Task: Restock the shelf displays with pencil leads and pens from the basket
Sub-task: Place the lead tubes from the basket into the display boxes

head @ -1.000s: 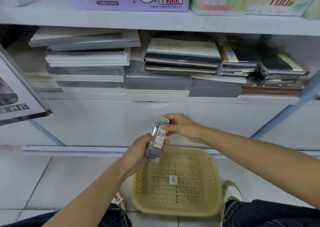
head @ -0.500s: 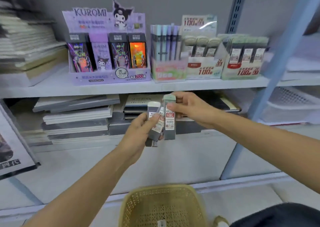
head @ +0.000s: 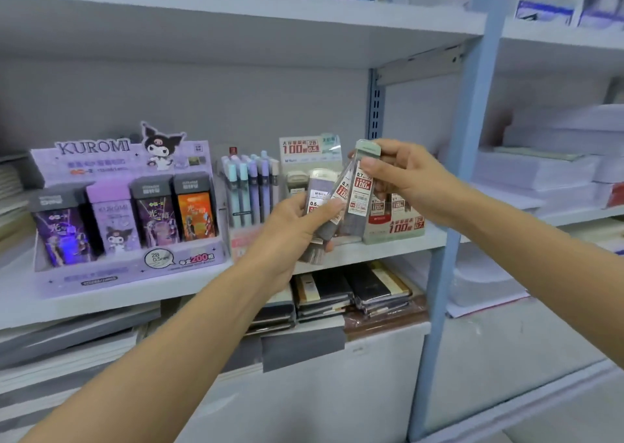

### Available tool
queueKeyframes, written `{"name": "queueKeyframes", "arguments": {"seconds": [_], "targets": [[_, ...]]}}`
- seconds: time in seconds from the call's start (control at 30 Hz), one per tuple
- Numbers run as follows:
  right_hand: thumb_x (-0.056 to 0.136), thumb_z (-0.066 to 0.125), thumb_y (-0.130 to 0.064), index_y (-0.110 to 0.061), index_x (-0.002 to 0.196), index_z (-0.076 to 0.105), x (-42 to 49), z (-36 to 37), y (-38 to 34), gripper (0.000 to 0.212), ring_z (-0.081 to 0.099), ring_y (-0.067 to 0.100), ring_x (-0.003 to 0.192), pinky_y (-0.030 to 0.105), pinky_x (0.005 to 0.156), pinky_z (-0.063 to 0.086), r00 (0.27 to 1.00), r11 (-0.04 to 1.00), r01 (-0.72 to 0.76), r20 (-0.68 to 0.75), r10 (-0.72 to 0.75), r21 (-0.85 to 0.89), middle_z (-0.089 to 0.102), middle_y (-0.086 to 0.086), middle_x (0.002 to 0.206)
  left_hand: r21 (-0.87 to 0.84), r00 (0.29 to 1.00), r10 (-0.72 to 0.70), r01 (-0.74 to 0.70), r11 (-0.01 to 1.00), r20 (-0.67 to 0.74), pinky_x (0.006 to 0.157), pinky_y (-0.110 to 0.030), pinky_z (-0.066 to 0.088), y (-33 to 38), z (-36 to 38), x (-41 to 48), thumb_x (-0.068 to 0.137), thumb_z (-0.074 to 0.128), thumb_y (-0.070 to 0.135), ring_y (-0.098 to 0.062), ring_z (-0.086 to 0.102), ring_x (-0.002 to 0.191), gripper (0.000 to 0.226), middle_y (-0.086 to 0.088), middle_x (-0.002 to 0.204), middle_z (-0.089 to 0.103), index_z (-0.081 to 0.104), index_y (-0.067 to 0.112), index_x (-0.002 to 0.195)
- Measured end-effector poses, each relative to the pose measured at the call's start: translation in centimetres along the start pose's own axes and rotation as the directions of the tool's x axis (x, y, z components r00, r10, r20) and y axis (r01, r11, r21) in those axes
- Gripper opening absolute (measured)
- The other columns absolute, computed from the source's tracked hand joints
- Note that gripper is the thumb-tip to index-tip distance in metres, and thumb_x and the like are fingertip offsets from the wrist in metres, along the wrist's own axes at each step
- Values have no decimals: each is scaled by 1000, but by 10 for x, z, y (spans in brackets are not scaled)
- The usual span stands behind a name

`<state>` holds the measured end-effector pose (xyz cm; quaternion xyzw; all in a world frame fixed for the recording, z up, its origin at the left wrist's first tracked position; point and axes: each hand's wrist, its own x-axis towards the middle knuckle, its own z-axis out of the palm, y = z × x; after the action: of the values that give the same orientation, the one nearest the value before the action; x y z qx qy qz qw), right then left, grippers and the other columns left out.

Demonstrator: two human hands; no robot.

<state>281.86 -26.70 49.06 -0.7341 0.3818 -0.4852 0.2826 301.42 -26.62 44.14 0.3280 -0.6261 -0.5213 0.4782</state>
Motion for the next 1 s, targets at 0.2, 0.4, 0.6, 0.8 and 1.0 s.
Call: {"name": "queueKeyframes", "arguments": {"seconds": [0.2,0.4,0.6,0.8,1.0], "targets": [[100,50,-16,-7,114,57,33,-54,1,18,55,7,62,17,57,47,976,995,80,-210,-66,59,64,0,78,-86,998,-2,-3,996,-62,46,-19,49,19,4,46,96,57,28,-6,67,58,17,-1,88,77,67,18,106],[101,48,-13,-15,103,56,61,-96,6,8,51,10,64,21,59,44,914,980,176,-353,-199,-99,59,0,79,-156,998,36,-44,987,-49,55,-22,54,26,3,75,100,51,16,-12,68,66,16,-5,84,75,64,11,108],[100,50,-15,-5,116,57,78,-109,23,20,53,11,68,25,63,46,951,952,99,-253,-177,-291,61,-2,85,-57,993,58,-65,996,-103,57,-23,54,27,5,101,95,59,16,-12,71,73,11,1,88,76,63,20,104],[100,50,-20,-11,117,57,93,-105,23,20,56,14,81,27,68,48,977,949,132,-125,-173,-285,62,0,91,124,987,123,-110,986,-99,50,-19,52,37,20,116,88,70,22,-4,62,53,14,-6,93,74,66,22,101],[100,49,-23,-19,105,59,95,-112,25,11,52,12,76,32,70,46,989,911,142,19,-146,-387,58,0,86,151,990,110,-96,984,-86,66,-29,58,40,32,125,92,64,23,-14,65,72,15,-5,96,72,64,21,107]]}}
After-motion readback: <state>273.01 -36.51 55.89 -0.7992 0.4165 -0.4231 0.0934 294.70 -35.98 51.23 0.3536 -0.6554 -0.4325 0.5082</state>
